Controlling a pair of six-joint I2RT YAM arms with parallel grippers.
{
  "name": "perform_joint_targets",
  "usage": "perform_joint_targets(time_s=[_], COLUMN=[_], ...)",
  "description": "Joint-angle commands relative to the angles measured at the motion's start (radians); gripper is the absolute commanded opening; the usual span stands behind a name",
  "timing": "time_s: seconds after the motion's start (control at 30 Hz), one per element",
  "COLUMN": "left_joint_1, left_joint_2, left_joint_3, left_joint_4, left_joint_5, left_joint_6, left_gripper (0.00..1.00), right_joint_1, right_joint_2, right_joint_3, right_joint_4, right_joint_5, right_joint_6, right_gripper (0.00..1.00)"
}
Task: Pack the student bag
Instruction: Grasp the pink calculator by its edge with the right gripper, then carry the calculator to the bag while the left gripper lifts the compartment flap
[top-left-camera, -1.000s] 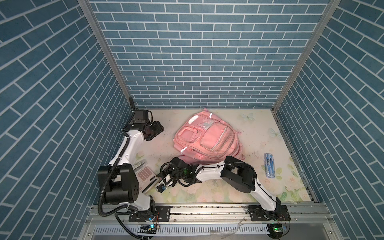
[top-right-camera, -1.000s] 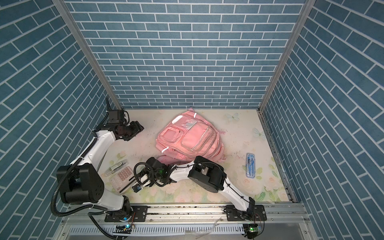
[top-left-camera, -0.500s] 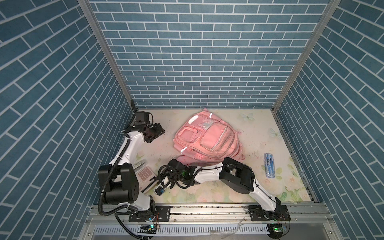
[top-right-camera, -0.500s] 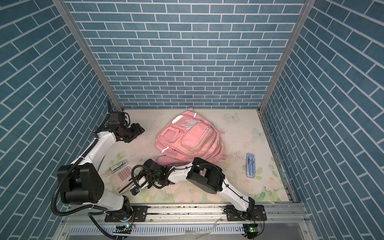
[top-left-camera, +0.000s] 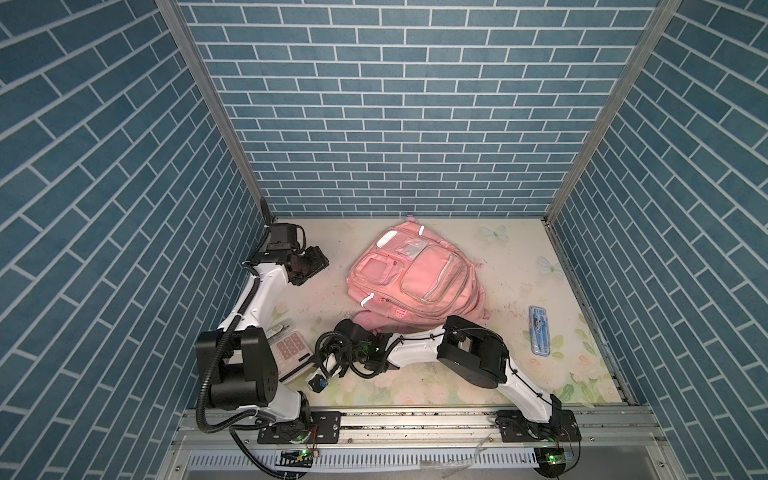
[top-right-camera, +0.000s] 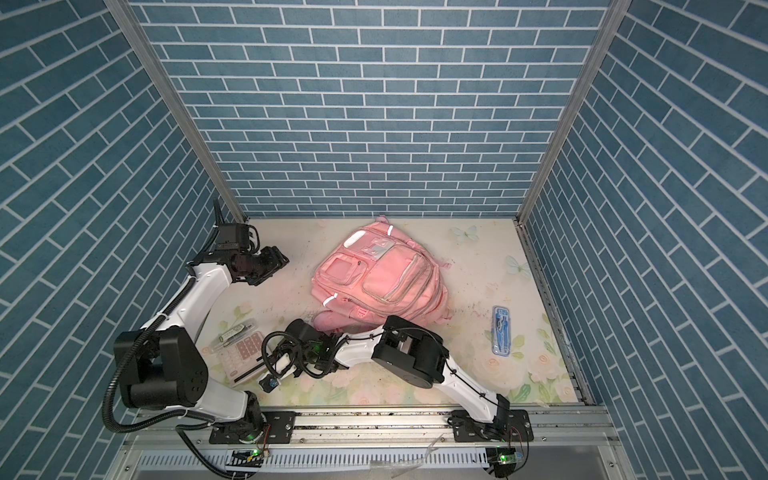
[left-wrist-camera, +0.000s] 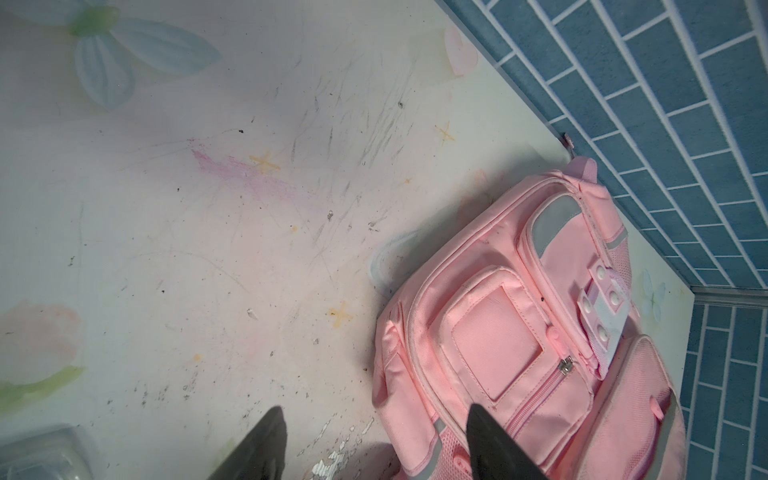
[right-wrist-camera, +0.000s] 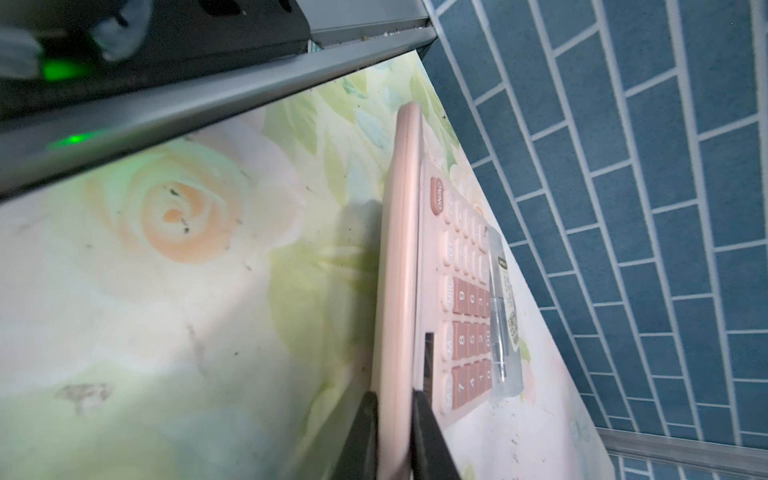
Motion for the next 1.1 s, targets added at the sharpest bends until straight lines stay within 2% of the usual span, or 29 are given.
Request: perform_joint_targets(time_s=[0.0,0.2,0.43,0.67,0.8,0.87,1.07], left_joint_1=[0.007,0.007,-0.017,-0.118,-0.222,-0.265,-0.362], left_joint_2=[-0.023,-0.042,-0.065,-0.033,0.016,0.036,0.032], left_joint_3=[0.019,0.067,0.175,0.333,0.451,0.483,0.419], left_joint_4=[-0.007,-0.013,-0.042,-0.121,-0.186,-0.191,-0.090], left_joint_5=[0.015,0.082,0.107,-0.007,-0.133,-0.161,-0.160], left_joint_6=[0.003,-0.017,-0.014,0.128,0.263,0.314,0.371], left_gripper=[0.70,0.69,0.69,0.69,0.69,0.69,0.69], right_joint_1=[0.008,0.002,-0.075,-0.185,-0.280,-0.328,-0.442], right_joint_2=[-0.020,-0.131,-0.358,-0.628,-0.798,-0.893,-1.134], right_joint_3=[-0.038,-0.152,-0.329,-0.538,-0.629,-0.687,-0.835], right_joint_4=[0.024,0.165,0.125,0.005,-0.124,-0.144,-0.246], right_joint_5=[0.043,0.165,0.225,0.353,0.398,0.408,0.463], right_joint_6=[-0.012,-0.023,-0.041,-0.031,0.046,0.085,0.125], right_gripper=[0.10,0.03,0.02,0.01,0.00,0.00,0.00])
